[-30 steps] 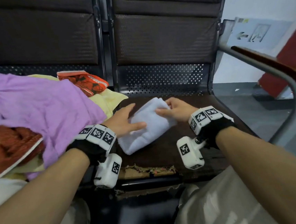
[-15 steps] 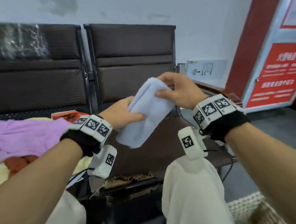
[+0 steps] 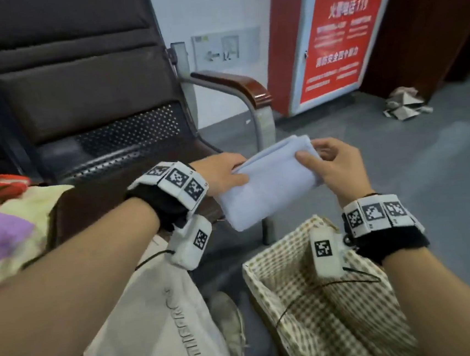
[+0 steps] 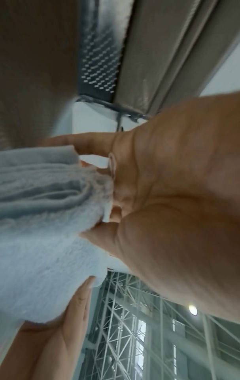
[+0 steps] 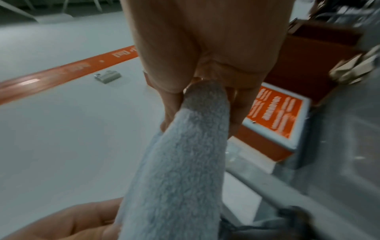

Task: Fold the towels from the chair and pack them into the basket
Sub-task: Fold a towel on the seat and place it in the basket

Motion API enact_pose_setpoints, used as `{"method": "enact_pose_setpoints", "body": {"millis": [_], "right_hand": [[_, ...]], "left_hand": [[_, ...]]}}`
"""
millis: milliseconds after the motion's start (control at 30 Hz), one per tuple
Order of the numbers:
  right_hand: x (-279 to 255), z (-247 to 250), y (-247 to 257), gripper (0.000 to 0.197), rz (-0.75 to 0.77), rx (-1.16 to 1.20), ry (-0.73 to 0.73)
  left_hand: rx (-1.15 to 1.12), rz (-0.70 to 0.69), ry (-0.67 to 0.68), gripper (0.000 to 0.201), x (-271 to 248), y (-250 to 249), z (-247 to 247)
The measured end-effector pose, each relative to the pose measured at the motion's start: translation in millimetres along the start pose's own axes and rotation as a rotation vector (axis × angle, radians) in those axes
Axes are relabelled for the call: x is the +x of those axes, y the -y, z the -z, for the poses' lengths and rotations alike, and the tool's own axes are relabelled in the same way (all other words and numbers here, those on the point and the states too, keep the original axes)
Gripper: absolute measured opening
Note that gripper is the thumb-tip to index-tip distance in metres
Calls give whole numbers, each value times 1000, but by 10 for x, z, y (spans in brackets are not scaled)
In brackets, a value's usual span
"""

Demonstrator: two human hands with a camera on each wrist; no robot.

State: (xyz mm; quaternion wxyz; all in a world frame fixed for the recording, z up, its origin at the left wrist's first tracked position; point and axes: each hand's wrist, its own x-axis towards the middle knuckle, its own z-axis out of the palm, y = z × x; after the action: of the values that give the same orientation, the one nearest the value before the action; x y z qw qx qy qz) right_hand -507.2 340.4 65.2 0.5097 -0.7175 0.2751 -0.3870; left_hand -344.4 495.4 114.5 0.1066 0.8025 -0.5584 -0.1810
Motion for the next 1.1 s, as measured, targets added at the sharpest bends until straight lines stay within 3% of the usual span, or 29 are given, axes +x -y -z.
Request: {"method": "enact_pose_setpoints", "body": {"millis": [133, 267, 367, 567, 667, 833, 1000, 1100], "right_hand": [[-297, 408, -732, 24, -151, -88, 28], [-642, 586, -1412, 25, -300, -226, 174], [-838, 569, -1819, 31, -407, -324, 283], [-934, 338, -2446, 38, -538, -568, 441], [-894, 223, -2669, 45, -652, -589, 453], [-859, 82, -2836, 44, -737, -730, 511], [-908, 92, -2649, 28, -656, -824, 559], [-831, 42, -2248, 22, -493, -766, 572]], "left_hand": [[13, 0, 156, 19, 420, -183, -829], [-19, 51, 318, 16, 633, -156, -1672], [18, 104, 435, 36, 699, -96, -2198], [89, 167, 585, 33, 851, 18, -2821], [113, 177, 644, 32, 913, 90, -2968], [104, 207, 610, 31, 947, 165, -2948], [-143, 213, 401, 28, 788, 177, -2501], [-212, 219, 306, 22, 627, 188, -2141]]}}
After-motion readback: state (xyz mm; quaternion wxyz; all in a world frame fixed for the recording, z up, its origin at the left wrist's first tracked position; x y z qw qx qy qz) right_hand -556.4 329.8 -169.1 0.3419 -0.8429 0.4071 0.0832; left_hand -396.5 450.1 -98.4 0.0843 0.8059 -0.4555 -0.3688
